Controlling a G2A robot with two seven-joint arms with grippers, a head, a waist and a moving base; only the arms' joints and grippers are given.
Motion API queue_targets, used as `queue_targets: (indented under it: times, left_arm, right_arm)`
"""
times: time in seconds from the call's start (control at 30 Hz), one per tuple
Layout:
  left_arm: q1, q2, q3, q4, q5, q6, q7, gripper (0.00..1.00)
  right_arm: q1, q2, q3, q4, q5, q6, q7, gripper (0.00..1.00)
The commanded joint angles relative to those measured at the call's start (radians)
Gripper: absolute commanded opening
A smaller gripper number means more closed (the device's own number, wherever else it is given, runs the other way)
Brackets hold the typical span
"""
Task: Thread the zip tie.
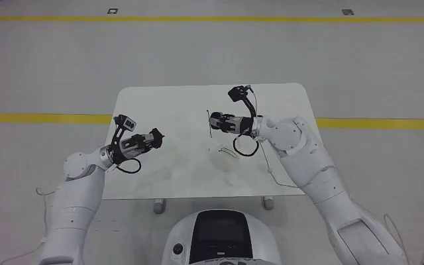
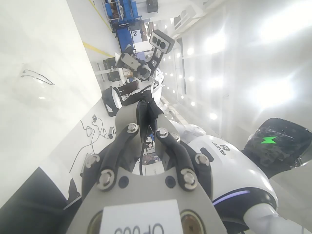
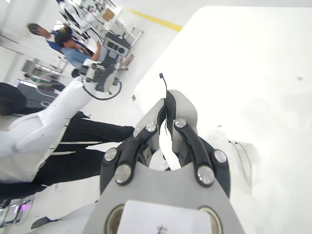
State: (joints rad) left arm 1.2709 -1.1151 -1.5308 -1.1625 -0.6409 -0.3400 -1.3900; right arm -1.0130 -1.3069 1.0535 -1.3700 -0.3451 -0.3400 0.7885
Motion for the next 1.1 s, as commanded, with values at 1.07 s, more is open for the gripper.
queue_targets:
  times: [1.07]
  left_arm:
    - [0.068, -0.043, 0.115, -0.113, -0.038, 0.000, 0.285, 0.00]
  right_arm:
    - [-0.213, -0.016, -0.066, -0.176, -0.136, 0.000, -0.596, 0.00]
